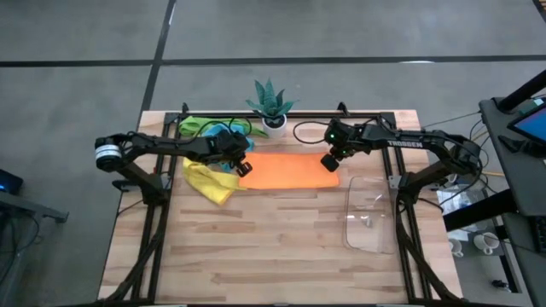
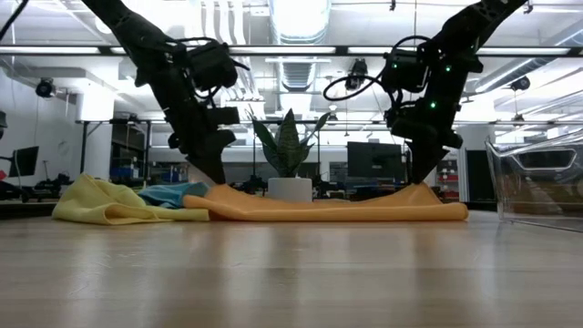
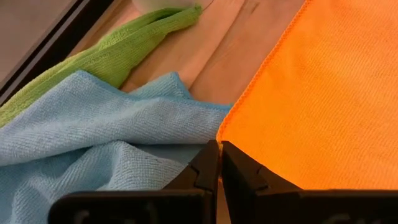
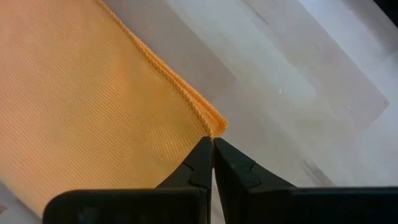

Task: Roll microfiber towels into tight, uniform cylinder then place into a basket
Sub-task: Fold the orange microfiber cloth, then adjust the yellow microfiber cloth

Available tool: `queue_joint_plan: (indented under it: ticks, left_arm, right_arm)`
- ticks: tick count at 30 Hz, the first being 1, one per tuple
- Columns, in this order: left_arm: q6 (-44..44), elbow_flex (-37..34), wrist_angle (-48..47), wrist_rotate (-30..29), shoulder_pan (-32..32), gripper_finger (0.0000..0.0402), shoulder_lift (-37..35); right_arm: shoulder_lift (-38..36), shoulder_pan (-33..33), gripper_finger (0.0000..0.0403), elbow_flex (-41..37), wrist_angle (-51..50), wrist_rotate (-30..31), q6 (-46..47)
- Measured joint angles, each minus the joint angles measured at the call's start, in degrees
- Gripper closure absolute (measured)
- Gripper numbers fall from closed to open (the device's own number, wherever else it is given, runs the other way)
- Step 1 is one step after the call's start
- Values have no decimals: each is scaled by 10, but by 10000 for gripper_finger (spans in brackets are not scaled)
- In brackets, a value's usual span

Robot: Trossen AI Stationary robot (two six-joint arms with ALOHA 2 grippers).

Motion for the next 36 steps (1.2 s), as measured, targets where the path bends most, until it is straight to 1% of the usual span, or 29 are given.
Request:
queue_joint_plan:
  ticks: [3,6,12,14,19,22,25,26,30,32,36]
  left_arm:
    - [0,0,0,0,0,398,0]
    - [0,0,-6,-3,0,377,0]
    - [8,6,-11,-17,0,304,-1]
    - [32,13,-20,-19,0,279,-6]
    - [49,25,-24,-17,-2,233,-54]
    - [48,17,-21,-10,-10,223,-92]
    - [37,-13,6,-5,-36,222,-130]
    - [31,-30,25,-5,-49,221,-141]
    - [14,-115,150,-3,-118,221,-162]
    - [6,-143,186,-19,-153,221,-161]
    - [0,-148,144,-77,-200,221,-143]
  right_arm:
    - [0,0,389,0,1,0,2]
    - [0,0,372,0,2,0,2]
    - [-1,0,310,0,17,1,-1]
    - [-1,0,287,8,15,12,-16]
    - [-28,0,248,34,19,16,-61]
    - [-62,9,237,36,37,10,-79]
    - [-113,28,235,17,62,-1,-96]
    - [-131,37,235,5,73,-4,-99]
    - [-218,86,237,-56,139,-5,-98]
    - [-259,111,238,-89,169,-6,-90]
    - [-315,147,238,-130,204,-6,-65]
